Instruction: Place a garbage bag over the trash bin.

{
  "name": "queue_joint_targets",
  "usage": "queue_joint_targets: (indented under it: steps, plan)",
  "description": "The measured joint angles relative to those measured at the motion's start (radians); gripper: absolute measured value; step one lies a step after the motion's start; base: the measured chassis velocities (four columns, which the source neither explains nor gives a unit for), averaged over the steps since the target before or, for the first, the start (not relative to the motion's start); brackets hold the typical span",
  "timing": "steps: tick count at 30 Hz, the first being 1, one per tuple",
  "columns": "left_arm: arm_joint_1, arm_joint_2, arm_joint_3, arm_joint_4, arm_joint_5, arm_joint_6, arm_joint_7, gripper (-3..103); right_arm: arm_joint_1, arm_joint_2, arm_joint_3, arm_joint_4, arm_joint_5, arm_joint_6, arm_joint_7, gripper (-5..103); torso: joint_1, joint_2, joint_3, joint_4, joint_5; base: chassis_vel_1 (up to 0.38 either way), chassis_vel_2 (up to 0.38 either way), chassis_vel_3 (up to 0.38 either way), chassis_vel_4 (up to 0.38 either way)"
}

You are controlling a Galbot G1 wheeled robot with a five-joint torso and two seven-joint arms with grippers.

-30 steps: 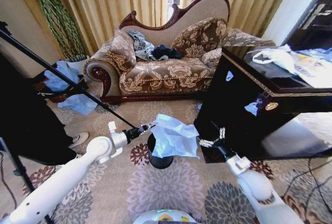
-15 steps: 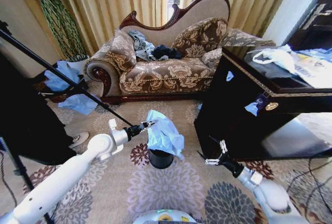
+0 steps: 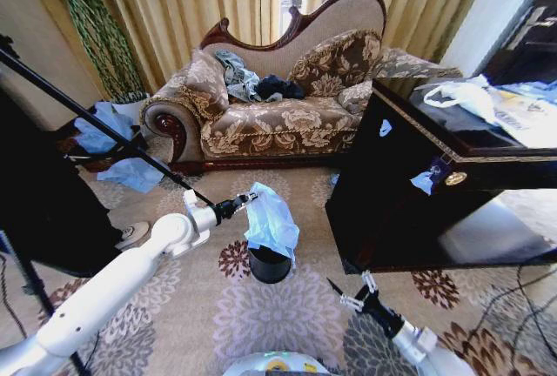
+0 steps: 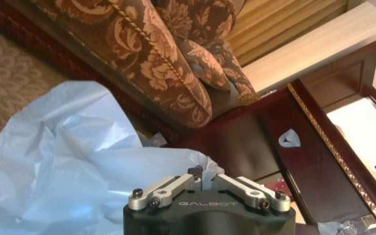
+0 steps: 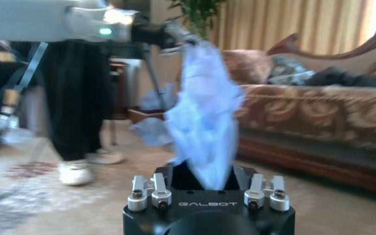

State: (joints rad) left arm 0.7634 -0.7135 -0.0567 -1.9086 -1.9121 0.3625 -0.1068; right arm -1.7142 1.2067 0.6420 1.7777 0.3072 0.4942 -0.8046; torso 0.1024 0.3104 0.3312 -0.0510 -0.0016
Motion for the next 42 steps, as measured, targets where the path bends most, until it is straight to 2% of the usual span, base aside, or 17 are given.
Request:
queue_joint_targets:
  steps: [3, 4, 6, 7, 8, 10, 13, 16, 19, 20, 22, 24, 25, 28, 32, 39, 42]
  plan:
    - [-0.019, -0.009, 0.014, 0.004, -0.007, 0.0, -0.01, 0, 0.008, 0.025, -0.068, -0.014, -0.023, 0.022, -0.041, 48, 0.0, 0.0, 0.0, 0.0001, -0.0001, 0.0, 0.0, 0.0, 0.0]
    - [-0.019, -0.009, 0.014, 0.004, -0.007, 0.0, -0.01, 0, 0.008, 0.025, -0.068, -0.014, -0.023, 0.022, -0.041, 48, 0.0, 0.0, 0.0, 0.0001, -0.0001, 0.0, 0.0, 0.0, 0.0]
    - [-0.025, -0.011, 0.021, 0.002, -0.012, 0.0, -0.018, 0, 0.034, 0.038, -0.131, -0.009, -0.051, 0.021, -0.02, 60, 0.0, 0.0, 0.0, 0.0, -0.0003, 0.0, 0.0, 0.0, 0.0]
    - [-0.026, -0.011, 0.023, -0.001, -0.015, 0.0, -0.021, 0, 0.047, 0.043, -0.15, -0.008, -0.062, 0.019, -0.009, 60, 0.0, 0.0, 0.0, 0.0001, -0.0004, 0.0, 0.0, 0.0, 0.0]
    - [-0.032, -0.01, 0.028, -0.008, -0.021, -0.001, -0.028, 0, 0.078, 0.053, -0.192, -0.006, -0.08, 0.015, 0.014, 71, 0.0, 0.0, 0.0, 0.0002, -0.0002, 0.0, 0.0, 0.0, 0.0]
    - [-0.04, -0.007, 0.032, -0.013, -0.027, -0.001, -0.034, 0, 0.102, 0.059, -0.229, -0.002, -0.089, 0.006, 0.038, 71, 0.0, 0.0, 0.0, 0.0003, -0.0003, 0.0, 0.0, 0.0, 0.0]
    - [-0.061, 0.002, 0.046, -0.019, -0.037, -0.002, -0.041, 0, 0.145, 0.07, -0.295, 0.007, -0.106, -0.013, 0.094, 82, 0.0, 0.0, 0.0, 0.0002, -0.0001, 0.0, 0.0, 0.0, 0.0]
    - [-0.086, 0.013, 0.06, -0.025, -0.054, -0.004, -0.047, 0, 0.195, 0.083, -0.338, 0.011, -0.131, -0.031, 0.149, 87, 0.0, 0.0, 0.0, 0.0002, -0.0003, 0.0, 0.0, 0.0, 0.0]
    - [-0.135, 0.026, 0.075, -0.045, -0.099, -0.004, -0.07, 0, 0.297, 0.103, -0.4, -0.004, -0.154, -0.061, 0.262, 76, 0.0, 0.0, 0.0, 0.0003, -0.0002, 0.0, 0.0, 0.0, 0.0]
    - [-0.143, 0.029, 0.078, -0.049, -0.108, -0.004, -0.072, 0, 0.315, 0.105, -0.407, -0.009, -0.157, -0.068, 0.281, 70, 0.0, 0.0, 0.0, 0.0002, -0.0001, 0.0, 0.0, 0.0, 0.0]
    - [-0.153, 0.035, 0.083, -0.055, -0.118, -0.004, -0.075, 0, 0.343, 0.108, -0.412, -0.017, -0.161, -0.078, 0.304, 70, 0.0, 0.0, 0.0, 0.0002, 0.0, 0.0, 0.0, 0.0, 0.0]
    - [-0.169, 0.054, 0.092, -0.065, -0.136, 0.0, -0.076, 0, 0.406, 0.109, -0.409, -0.029, -0.177, -0.097, 0.344, 59, 0.0, 0.0, 0.0, 0.0003, 0.0001, 0.0, 0.0, 0.0, 0.0]
    - [-0.169, 0.054, 0.092, -0.065, -0.136, 0.0, -0.076, 0, 0.406, 0.109, -0.409, -0.029, -0.177, -0.097, 0.344, 59, 0.0, 0.0, 0.0, 0.0003, 0.0001, 0.0, 0.0, 0.0, 0.0]
    - [-0.173, 0.078, 0.094, -0.07, -0.14, 0.009, -0.068, 0, 0.465, 0.077, -0.404, -0.013, -0.183, -0.133, 0.403, 46, 0.0, 0.0, 0.0, 0.0003, -0.0003, 0.0, 0.0, 0.0, 0.0]
    - [-0.171, 0.092, 0.093, -0.072, -0.137, 0.016, -0.055, 0, 0.489, 0.04, -0.397, 0.017, -0.167, -0.159, 0.418, 43, 0.0, 0.0, 0.0, 0.0002, -0.0002, 0.0, 0.0, 0.0, 0.0]
    - [-0.18, 0.105, 0.098, -0.077, -0.127, 0.029, -0.034, 0, 0.499, -0.019, -0.407, 0.075, -0.144, -0.182, 0.422, 47, 0.0, 0.0, 0.0, 0.0002, 0.0001, 0.0, 0.0, 0.0, 0.0]
    - [-0.18, 0.113, 0.106, -0.08, -0.093, 0.037, -0.014, 0, 0.499, -0.061, -0.417, 0.112, -0.127, -0.193, 0.425, 49, 0.0, 0.0, 0.0, 0.0001, 0.0001, 0.0, 0.0, 0.0, 0.0]
